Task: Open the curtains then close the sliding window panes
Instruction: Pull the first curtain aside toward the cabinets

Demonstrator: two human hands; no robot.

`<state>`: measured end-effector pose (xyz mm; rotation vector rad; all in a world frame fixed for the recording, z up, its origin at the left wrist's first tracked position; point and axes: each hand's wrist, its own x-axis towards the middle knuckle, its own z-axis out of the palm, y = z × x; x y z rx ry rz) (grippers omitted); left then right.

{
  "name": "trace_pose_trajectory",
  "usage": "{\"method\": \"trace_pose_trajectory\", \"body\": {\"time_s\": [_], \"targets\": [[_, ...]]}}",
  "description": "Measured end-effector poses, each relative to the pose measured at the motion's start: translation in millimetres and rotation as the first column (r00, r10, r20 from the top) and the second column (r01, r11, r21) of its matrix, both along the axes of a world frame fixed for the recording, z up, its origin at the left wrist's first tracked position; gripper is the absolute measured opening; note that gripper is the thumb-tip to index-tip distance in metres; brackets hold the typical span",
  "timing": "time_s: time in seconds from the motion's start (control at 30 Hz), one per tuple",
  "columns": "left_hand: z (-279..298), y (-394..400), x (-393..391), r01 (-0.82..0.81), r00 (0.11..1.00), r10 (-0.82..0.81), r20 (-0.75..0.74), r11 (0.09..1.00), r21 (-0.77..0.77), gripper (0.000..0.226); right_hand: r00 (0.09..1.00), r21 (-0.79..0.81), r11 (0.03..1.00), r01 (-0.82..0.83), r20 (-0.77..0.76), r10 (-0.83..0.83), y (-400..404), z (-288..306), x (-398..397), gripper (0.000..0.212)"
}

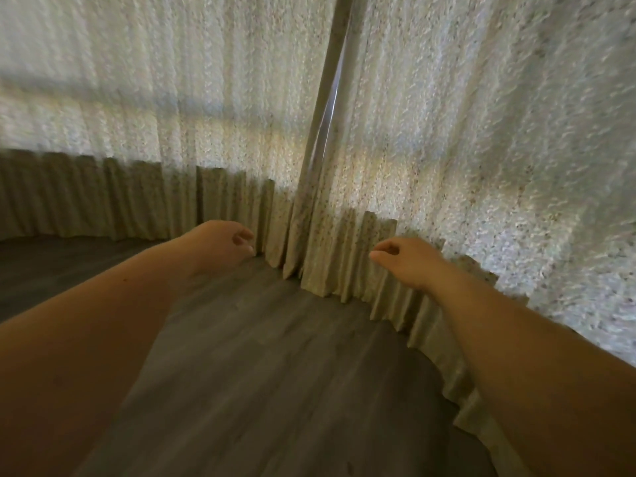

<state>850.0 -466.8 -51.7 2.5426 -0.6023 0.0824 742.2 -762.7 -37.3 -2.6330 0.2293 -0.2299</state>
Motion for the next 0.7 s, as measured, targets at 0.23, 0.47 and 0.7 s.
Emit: {"method": "trace_pose_trajectory", "body": {"time_s": [0.23,0.47,0.7], "targets": [[32,-61,163,0.054,0.998,-0.053,0.025,0.998,-0.016,0.036,0.996,0.009,0.997,0.077,0.054,-0.078,-57,21,142,0.035],[29,-168,303,0.184,0.982,-0.186,0.035,0.982,0.047,0.037,0.989,0.05,0.996,0.08,0.119,-0.086,-136,20,277,0.037],[52,-251,459,0.109,0.99,-0.109,0.085,0.994,0.006,0.038,0.974,0.141,0.99,-0.008,0.226,-0.025,-227,40,462,0.039]]}}
